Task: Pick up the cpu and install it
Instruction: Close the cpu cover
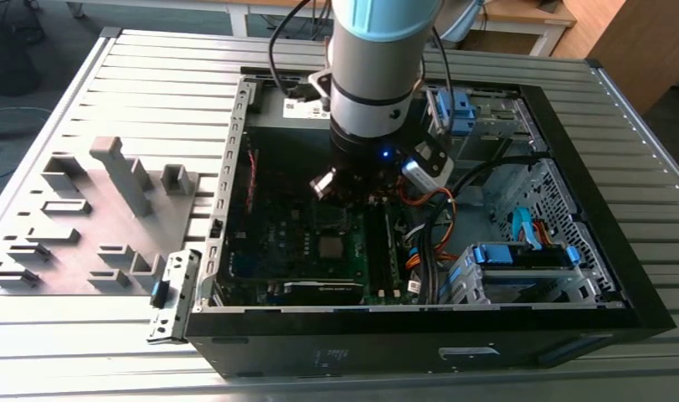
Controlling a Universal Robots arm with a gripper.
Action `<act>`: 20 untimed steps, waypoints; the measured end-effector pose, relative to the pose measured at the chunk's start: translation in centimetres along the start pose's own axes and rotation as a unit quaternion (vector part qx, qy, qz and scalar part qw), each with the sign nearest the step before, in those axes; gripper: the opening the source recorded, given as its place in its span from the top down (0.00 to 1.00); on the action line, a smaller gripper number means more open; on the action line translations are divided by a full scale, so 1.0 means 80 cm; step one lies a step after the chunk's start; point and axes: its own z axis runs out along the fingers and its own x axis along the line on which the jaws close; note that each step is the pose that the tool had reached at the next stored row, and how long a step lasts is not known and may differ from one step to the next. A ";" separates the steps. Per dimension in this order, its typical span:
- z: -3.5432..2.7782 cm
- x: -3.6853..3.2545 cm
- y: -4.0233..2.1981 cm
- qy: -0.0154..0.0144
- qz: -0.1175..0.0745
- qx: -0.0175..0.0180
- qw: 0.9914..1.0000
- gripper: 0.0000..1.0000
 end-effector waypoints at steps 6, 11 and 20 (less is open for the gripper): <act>-0.0009 0.0036 -0.0056 -0.003 -0.003 0.001 1.000 0.88; -0.0012 0.0066 -0.0106 -0.005 -0.005 0.001 1.000 0.88; -0.0017 0.0125 -0.0202 -0.008 -0.009 0.002 1.000 0.88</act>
